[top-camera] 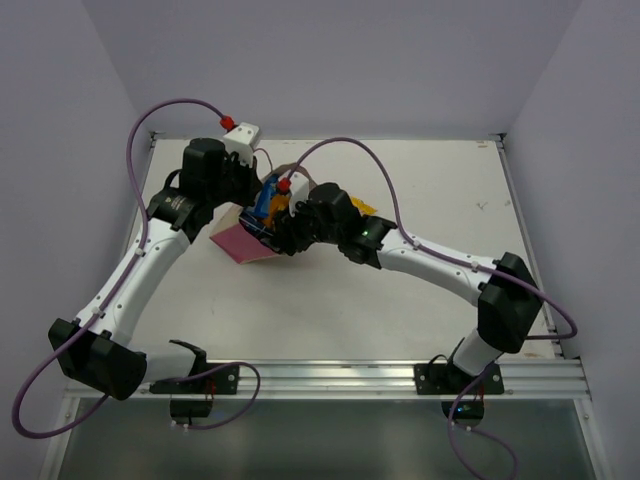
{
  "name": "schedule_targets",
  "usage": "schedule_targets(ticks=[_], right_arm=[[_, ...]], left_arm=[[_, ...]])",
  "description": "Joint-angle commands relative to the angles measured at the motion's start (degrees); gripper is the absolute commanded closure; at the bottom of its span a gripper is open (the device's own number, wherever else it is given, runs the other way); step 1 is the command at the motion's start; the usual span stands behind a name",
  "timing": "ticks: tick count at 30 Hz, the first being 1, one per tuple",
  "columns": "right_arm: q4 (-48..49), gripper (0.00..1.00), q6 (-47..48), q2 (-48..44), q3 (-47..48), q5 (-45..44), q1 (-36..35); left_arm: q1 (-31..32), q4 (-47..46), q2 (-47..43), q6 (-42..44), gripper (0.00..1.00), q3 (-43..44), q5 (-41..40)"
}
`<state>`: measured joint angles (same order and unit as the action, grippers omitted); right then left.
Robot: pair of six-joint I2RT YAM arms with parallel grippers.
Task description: Take the snacks out of the paper bag
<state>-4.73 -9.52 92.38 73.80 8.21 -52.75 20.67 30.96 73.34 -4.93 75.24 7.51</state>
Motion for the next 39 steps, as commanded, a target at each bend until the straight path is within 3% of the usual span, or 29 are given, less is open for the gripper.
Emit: schedule_targets(ticks=[1,4,8,14,22,32,39], right_arm=[[-1.0,0.50,-1.2,3.3,1.8,3.0,0.2],[-0.3,0.41,-3.8,2.0,1.6,0.8,0.7],[0.6,0.38,-10.7,-3.1,0.6,-0.7,2.4],[3.8,0.33,-11.4,-10.2,-1.7,-0.3,2.8],[1.0,0.33,-13.5,3.0,2.6,-7.0,2.9],[6.3,0.14,-21.4,12.1,2.7,-5.7,1.5],[6.4,0.17,-23.7,16.5,3.3,-9.3,0.7]], left_arm=[[0.1,-0.4,-1.0,0.4,1.00,-0.9,0.8],[0.1,-0.4,-1.6,1.0,1.00,-1.8,1.3],[0.1,-0.4,-2.4,2.7,1.00,-2.6,2.2],[0.1,-0.7,-3.7,4.7,1.00,-4.0,3.1],[0.2,-1.1,-4.5,4.7,1.00,-4.6,5.0],[0.2,-1.1,-3.9,4.0,1.00,-2.8,5.1],[0.2,-1.0,-3.3,3.6,1.00,-2.4,5.0]])
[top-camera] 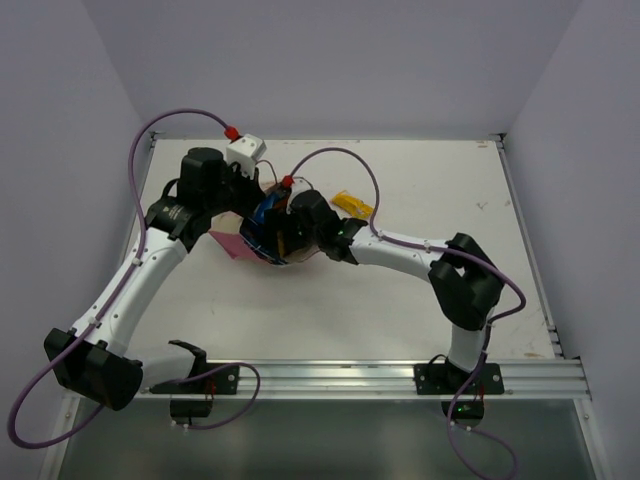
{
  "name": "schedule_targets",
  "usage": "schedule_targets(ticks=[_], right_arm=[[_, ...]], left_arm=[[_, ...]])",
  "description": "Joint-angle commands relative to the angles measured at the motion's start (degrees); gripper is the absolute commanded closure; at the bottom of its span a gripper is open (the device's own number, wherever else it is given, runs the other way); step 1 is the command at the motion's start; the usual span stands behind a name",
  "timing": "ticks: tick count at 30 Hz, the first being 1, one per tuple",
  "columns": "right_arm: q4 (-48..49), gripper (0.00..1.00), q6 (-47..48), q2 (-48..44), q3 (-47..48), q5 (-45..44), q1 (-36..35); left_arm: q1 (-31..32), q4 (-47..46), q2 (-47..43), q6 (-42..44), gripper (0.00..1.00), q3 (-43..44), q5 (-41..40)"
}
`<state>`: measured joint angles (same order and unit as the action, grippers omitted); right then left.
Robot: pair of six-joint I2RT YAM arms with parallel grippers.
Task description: Take the snacks out of the paper bag
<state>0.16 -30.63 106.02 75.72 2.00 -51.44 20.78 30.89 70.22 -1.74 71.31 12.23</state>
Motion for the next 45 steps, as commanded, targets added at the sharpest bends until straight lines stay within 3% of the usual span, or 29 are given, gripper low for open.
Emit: schedule_targets(ticks=[1,3,7,10,13,17,23,24,33,45], right_arm=[[1.3,0.22,-2.7,3.4,1.5,-3.6,-0.6],[0.0,0.31,-3.0,4.4,2.3,-5.3,-0.6],[0.4,0.60,-2.6,3.3,1.1,-7.7,-0.5],[1.4,0.76,-1.5,0.5,-0.6,-9.1,-0.5],[2.7,0.83,0.1,-3.4,-2.5,-10.2,-0.5],[2.7,0.82,2.8,-7.4,-3.9,-10.4,-0.5],[1.3,0.71,4.7,-7.1,-4.4,-6.8,-0.4],[1.1,0.64,4.9,-7.0,-4.7,-6.0,-0.4],[0.5,0.52,2.9,-9.9,-5.8,-2.4,1.4],[0.7,0.51,2.3,-13.2,-6.3,-3.4,3.9]], left_arm=[[0.1,-0.9,-0.3,0.5,1.00,1.5,0.3],[0.1,-0.7,-0.3,0.5,1.00,1.5,0.2],[0.0,-0.5,-0.3,0.7,1.00,1.2,-0.4],[0.1,-0.3,-0.5,0.9,1.00,0.7,-0.8],[0.1,0.0,-0.7,1.2,1.00,0.1,-1.4],[0.0,0.0,-0.8,1.5,1.00,-0.8,-3.1],[0.1,0.0,-1.0,1.5,1.00,-1.1,-3.4],[0.0,0.0,-1.1,1.5,1.00,-1.1,-3.3],[0.1,0.2,-1.3,1.5,1.00,-0.9,-2.9],[0.1,0.9,-1.7,1.5,1.00,-0.3,-3.4]])
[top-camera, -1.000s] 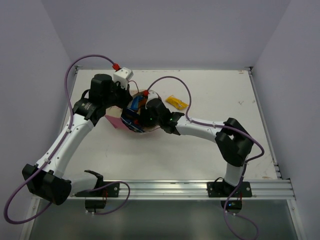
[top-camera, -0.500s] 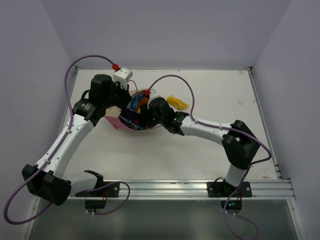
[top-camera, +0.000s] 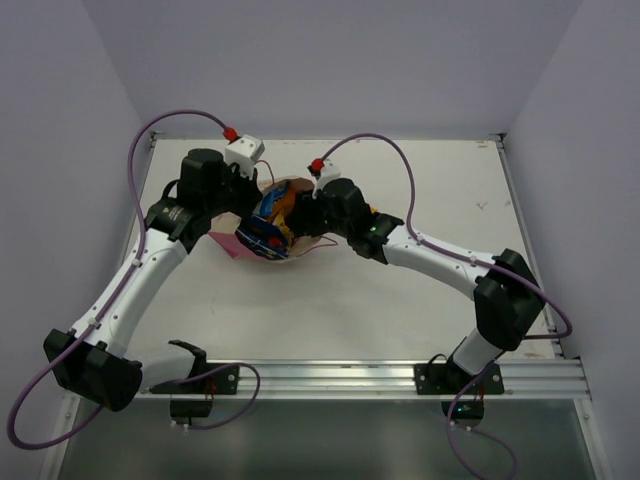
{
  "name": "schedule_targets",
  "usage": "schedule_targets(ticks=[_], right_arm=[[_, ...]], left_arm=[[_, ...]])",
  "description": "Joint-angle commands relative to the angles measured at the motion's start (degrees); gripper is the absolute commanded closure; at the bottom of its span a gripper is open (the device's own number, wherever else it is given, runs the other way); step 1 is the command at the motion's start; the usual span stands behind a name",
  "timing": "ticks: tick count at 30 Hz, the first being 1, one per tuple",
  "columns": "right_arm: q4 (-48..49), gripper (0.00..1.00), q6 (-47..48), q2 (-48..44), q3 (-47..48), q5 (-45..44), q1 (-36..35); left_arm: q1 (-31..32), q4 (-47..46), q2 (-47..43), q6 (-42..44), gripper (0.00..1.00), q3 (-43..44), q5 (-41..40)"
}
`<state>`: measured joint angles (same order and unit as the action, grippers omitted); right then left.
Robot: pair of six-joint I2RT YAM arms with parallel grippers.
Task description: Take the snacks out of the paper bag
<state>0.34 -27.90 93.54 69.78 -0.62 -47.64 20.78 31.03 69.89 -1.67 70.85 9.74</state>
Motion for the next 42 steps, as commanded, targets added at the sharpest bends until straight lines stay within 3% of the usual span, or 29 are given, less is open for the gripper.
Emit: schedule_targets(ticks=[1,13,16,24,28,34,39,42], right_arm=[[0.5,0.51,-0.4,-0.3,-0.1,-0.6,0.1],[0.2,0.51,-1.0,5.0,1.7,3.7,-0.2],[0.1,0.59,-0.8,5.2,0.9,3.6,-0.2],[-0.2,1.00,1.2,3.1,0.1,1.2,0.1],[-1.9,1.00,2.7,0.5,0.0,1.1,0.6],[-5.0,1.00,9.1,-14.6,3.2,2.7,1.5],[-5.8,1.00,8.7,-25.4,-0.1,2.4,7.7],[-4.9,1.00,7.6,-27.3,-4.2,-1.8,12.9]], left_arm=[[0.0,0.8,-1.2,1.4,1.00,0.2,-0.8],[0.0,0.9,-1.0,1.4,1.00,0.1,-0.3],[0.1,0.9,-1.0,1.4,1.00,-0.1,-0.6],[0.1,1.1,-1.2,1.4,1.00,-0.2,-1.2],[0.0,1.1,-1.2,1.4,1.00,-0.3,-1.3],[0.1,1.1,-1.3,1.4,1.00,-0.2,-3.2],[0.0,1.0,-1.3,1.4,1.00,-0.2,-3.4],[0.1,1.0,-1.2,1.4,1.00,0.1,-3.1]])
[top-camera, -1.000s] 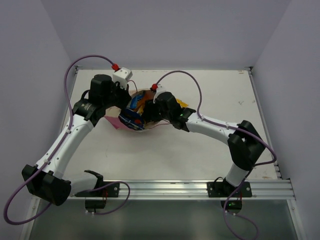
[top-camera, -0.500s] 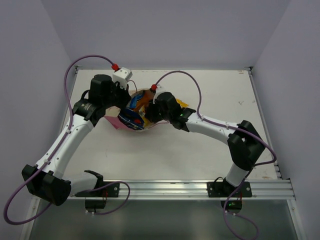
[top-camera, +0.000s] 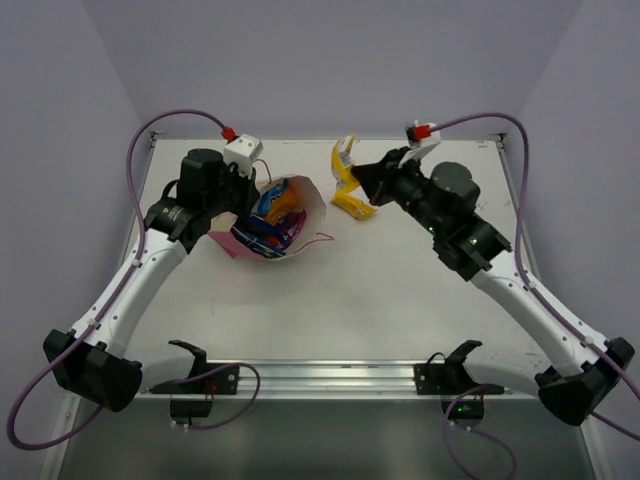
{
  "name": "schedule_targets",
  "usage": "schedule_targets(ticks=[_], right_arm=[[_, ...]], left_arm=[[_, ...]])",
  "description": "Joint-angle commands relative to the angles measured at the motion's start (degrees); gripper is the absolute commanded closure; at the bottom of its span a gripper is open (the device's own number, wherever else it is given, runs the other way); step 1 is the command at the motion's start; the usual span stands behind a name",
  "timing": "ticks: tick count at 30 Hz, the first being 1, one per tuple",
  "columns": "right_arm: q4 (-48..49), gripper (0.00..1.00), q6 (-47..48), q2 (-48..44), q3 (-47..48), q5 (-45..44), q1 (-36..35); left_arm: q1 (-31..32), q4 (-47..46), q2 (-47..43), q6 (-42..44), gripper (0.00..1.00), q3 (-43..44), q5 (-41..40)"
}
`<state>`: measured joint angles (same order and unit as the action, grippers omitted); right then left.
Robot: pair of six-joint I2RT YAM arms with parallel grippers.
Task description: Take the snacks out of the paper bag
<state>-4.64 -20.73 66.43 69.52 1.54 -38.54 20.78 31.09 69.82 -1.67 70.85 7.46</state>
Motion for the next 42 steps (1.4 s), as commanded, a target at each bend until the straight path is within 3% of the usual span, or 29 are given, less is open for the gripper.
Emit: schedule_targets(ticks=[1,6,10,14,15,19,21,25,30,34,42], right_arm=[[0.1,1.00,-0.2,0.3,-4.6,-4.3,5.6],[9.2,1.00,-0.8,8.3,-9.0,-4.4,17.0],[14.8,1.00,-1.0,19.4,-6.9,-3.8,22.1],[14.2,0.99,-2.0,30.7,-2.1,-5.6,25.8],[10.9,0.79,-2.1,32.0,0.6,-6.5,25.9],[7.2,0.35,-4.7,29.1,-0.1,-5.1,25.1],[8.0,0.27,-7.7,22.3,-3.7,-1.9,23.6],[6.6,0.27,-12.3,13.6,-5.5,-2.4,12.7],[9.6,0.33,-22.1,12.3,-5.3,-3.6,0.9],[10.4,0.35,-23.5,19.9,-0.4,-5.0,-7.1],[13.8,0.40,-23.7,30.0,5.5,-5.9,-11.6]], left_arm=[[0.0,1.0,-1.2,1.4,1.00,0.3,-0.6],[0.0,1.5,-1.2,1.4,1.00,1.7,0.4],[0.1,2.3,-1.2,1.4,1.00,2.7,0.4],[0.0,2.7,-1.1,1.4,1.00,2.8,1.0],[0.1,2.8,-1.0,1.4,1.00,2.7,0.8],[0.0,2.8,-1.0,1.1,1.00,3.0,1.0],[0.0,2.8,-1.0,0.6,1.00,3.5,0.6],[0.1,2.9,-1.2,-0.2,1.00,3.9,0.2],[0.1,2.6,-1.3,-1.8,1.00,3.8,-0.4],[0.1,1.9,-1.1,-3.3,1.00,3.2,-0.7],[0.1,0.6,-0.7,-8.3,1.00,4.3,-1.8]])
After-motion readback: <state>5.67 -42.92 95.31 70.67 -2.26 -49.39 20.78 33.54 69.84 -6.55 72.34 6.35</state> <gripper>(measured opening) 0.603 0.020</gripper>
